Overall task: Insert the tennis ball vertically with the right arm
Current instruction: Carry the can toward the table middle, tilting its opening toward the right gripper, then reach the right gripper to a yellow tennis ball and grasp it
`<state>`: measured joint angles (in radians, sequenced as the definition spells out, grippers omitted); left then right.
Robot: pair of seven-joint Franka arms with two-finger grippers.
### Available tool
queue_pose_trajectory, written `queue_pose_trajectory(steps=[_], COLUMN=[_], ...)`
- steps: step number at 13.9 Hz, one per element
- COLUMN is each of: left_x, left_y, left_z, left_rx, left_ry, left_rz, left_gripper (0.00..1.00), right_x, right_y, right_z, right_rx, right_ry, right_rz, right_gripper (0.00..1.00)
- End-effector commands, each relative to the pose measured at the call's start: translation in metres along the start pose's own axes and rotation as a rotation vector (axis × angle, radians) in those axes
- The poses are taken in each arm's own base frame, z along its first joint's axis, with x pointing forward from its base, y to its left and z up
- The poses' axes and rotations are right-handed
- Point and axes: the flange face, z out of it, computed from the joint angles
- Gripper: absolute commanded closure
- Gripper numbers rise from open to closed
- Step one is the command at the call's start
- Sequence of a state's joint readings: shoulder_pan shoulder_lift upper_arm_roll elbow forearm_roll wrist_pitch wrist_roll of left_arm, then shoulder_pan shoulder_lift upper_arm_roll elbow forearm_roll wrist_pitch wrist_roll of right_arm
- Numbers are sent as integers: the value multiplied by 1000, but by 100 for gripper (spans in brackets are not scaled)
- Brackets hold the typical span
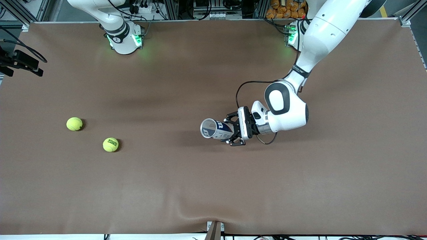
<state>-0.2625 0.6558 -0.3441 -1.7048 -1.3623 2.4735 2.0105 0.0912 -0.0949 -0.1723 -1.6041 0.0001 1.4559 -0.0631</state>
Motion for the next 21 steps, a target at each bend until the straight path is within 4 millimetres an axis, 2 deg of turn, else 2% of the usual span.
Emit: queue_pose_trajectory(steps=[1,4,7,10,12,13,15,16,17,18,20,21], left_x=[-10,-14,-21,-30,-36,-33,-34,-35,-37,-42,-55,-60], left_y=[1,10,23,53,55,65,76,81,98,106,116,118], left_z=[23,48,68,111,128,139,150,156,173,184,208,211], left_rx=[41,80,49,51,93,83,98,123,128,148,158,159], left_ry=[113,198,259,396,443,446,456,489,533,592,690,696], left_rz=[33,34,6,-42,5,19,32,44,43,29,22,20], left_gripper=[24,24,25,25,26,26,26,26,27,27,27,27], right_x=[1,7,12,18,24,32,47,58,69,80,101,110], right_y=[-3,-8,-20,-42,-54,-65,-71,-70,-68,-65,-60,-60], right_z=[-5,7,39,65,85,99,133,156,179,202,250,274], right_rx=[-13,-13,-13,-18,-23,-32,-44,-52,-58,-65,-79,-85], right_ry=[17,2,-30,-57,-90,-107,-166,-195,-207,-220,-230,-237], right_rz=[13,5,-19,-58,-79,-97,-100,-85,-79,-73,-64,-63], right_gripper=[0,0,0,0,0,0,0,0,0,0,0,0])
